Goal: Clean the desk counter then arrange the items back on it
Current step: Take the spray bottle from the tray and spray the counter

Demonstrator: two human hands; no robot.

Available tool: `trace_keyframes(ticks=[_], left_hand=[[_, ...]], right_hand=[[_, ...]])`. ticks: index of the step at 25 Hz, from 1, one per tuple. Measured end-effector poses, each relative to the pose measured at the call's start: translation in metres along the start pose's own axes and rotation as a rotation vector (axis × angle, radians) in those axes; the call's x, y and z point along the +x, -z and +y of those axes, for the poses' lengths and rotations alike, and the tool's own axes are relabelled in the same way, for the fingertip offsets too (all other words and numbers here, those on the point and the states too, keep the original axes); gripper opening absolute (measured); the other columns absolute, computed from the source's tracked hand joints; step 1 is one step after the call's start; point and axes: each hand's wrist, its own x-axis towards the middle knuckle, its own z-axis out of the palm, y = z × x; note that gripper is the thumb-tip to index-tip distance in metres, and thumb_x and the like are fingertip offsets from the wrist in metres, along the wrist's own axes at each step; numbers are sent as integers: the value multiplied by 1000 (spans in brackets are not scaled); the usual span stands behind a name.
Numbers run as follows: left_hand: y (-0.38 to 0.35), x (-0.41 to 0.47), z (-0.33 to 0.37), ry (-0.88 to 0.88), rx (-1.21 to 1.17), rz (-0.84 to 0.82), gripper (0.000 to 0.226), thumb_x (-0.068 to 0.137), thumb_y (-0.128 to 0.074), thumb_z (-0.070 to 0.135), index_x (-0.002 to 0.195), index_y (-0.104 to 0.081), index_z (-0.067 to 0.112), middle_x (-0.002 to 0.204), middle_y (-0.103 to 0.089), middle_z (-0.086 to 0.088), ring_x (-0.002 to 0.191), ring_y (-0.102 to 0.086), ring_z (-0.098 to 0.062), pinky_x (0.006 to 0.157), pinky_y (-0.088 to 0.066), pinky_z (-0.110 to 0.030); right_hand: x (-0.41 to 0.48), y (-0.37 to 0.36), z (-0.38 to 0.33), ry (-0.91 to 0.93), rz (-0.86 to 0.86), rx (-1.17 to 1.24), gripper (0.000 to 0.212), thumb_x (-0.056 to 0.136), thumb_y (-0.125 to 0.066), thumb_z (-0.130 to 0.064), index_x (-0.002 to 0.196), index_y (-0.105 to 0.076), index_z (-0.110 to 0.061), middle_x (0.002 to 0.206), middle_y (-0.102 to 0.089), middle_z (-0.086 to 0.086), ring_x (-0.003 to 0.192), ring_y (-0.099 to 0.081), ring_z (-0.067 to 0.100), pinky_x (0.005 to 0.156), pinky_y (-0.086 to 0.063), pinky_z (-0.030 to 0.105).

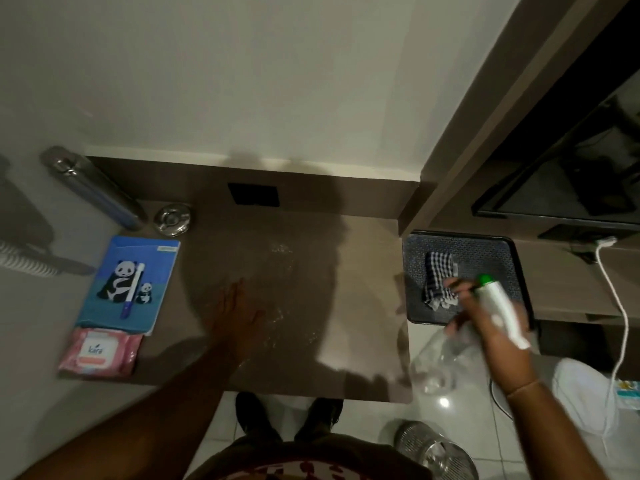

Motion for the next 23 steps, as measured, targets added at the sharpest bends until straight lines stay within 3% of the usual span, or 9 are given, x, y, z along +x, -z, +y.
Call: trace_keyframes(ticks=[2, 5, 8, 11, 14, 19, 23], left_hand=[[2, 3, -5, 60, -98, 33, 78, 100, -52, 40, 162, -8, 21, 170, -14, -8, 157, -10, -30, 126, -14, -53], [7, 5, -17, 104, -167, 78, 76, 99, -55, 35, 161, -10, 26, 168, -21, -8, 155, -16, -31, 124, -13, -54], [18, 5, -23, 139, -262, 128, 75, 99, -56, 31, 160, -13, 30, 161, -34, -11, 150, -29, -33, 121, -20, -55], [23, 3, -31, 106, -262, 168, 73, 98, -57, 26, 159, -18, 29, 155, -44, -13, 142, -43, -34, 116, -31, -53], [24, -6, -50, 100, -288, 144, 62, 100, -54, 25, 156, -28, 29, 154, -46, -11, 141, -43, -33, 120, -28, -55], [29, -23, -88, 76, -344, 109, 54, 100, -56, 13, 151, -42, 15, 148, -51, -18, 133, -51, -36, 114, -39, -56], [36, -36, -110, 93, -307, 108, 49, 100, -57, 14, 148, -48, 15, 147, -54, -16, 132, -53, -37, 112, -41, -54]], right_hand=[[-17, -49, 6, -93, -134, -17, 13, 98, -68, -31, 99, -80, -34, 89, -82, 4, 51, -70, 22, 53, -57, 27], [-29, -114, 25, -301, -229, -13, 9, 96, -76, -28, 97, -80, -36, 73, -80, 3, 39, -64, 18, 43, -52, 24], [-26, -156, 41, -287, -270, -112, 6, 91, -78, -32, 88, -73, -31, 56, -70, -5, 40, -66, 13, 41, -49, 23], [-12, -180, 39, -306, -260, -185, 15, 86, -74, -36, 73, -70, -30, 54, -70, -3, 38, -65, 14, 40, -49, 23], [-2, -190, 40, -321, -209, -230, 16, 87, -75, -31, 73, -73, -22, 56, -74, 2, 36, -64, 20, 40, -52, 27], [1, -200, 32, -306, -176, -207, 14, 86, -78, -31, 77, -75, -41, 72, -77, 7, 48, -70, 38, 46, -60, 34], [9, -209, 32, -326, -190, -282, 10, 92, -78, -25, 83, -74, -23, 66, -77, 8, 42, -68, 31, 47, -60, 37]])
